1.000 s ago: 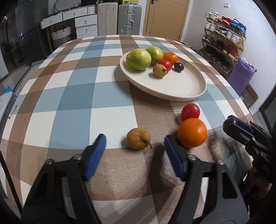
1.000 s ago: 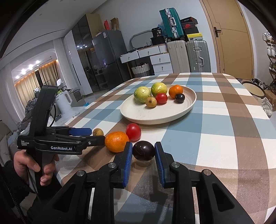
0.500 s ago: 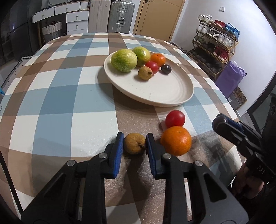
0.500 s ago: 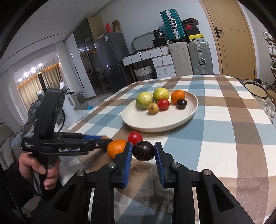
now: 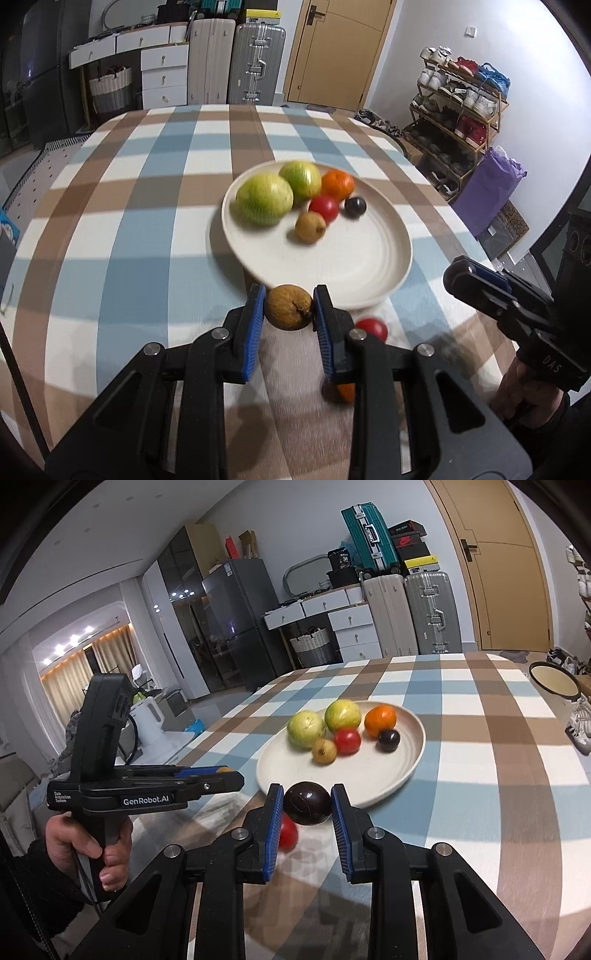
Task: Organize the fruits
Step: 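Carry the pear and plum onto the plate and open both grippers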
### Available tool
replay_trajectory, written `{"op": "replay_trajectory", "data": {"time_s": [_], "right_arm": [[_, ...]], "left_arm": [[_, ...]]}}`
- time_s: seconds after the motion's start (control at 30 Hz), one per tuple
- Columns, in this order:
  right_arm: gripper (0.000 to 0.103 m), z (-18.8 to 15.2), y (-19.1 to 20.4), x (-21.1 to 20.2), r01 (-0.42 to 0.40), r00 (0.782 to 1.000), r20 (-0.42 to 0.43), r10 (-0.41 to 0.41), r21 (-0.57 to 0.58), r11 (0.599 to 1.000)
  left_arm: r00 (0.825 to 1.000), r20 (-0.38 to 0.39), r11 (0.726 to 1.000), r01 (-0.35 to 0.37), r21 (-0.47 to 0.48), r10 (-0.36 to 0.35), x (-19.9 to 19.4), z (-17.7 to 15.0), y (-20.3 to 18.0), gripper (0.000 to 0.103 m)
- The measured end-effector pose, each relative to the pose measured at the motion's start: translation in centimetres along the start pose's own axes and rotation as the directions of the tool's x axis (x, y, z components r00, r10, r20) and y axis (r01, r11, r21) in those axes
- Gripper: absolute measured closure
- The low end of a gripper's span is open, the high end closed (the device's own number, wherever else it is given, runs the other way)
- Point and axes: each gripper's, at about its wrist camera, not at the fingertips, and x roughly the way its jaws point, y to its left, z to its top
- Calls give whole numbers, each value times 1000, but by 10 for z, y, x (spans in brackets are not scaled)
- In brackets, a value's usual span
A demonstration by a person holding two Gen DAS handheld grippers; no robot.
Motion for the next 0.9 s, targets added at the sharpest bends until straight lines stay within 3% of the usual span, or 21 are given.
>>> {"op": "replay_trajectory", "data": {"time_s": [0.33, 0.63, 0.9], "right_arm": [[77, 31, -15, 28, -5, 1000, -30, 5, 14, 1000], [76, 44, -25, 64, 3, 996, -94, 0, 29, 1000], [76, 44, -32, 92, 17, 990, -142, -10, 45, 999]], "left_arm": [[1000, 15, 1000, -9, -15, 9, 26, 40, -7, 79], [998, -18, 996, -57, -62, 56, 56, 53, 2, 79], [998, -43, 991, -41, -127, 36, 72, 50, 19, 79]]}}
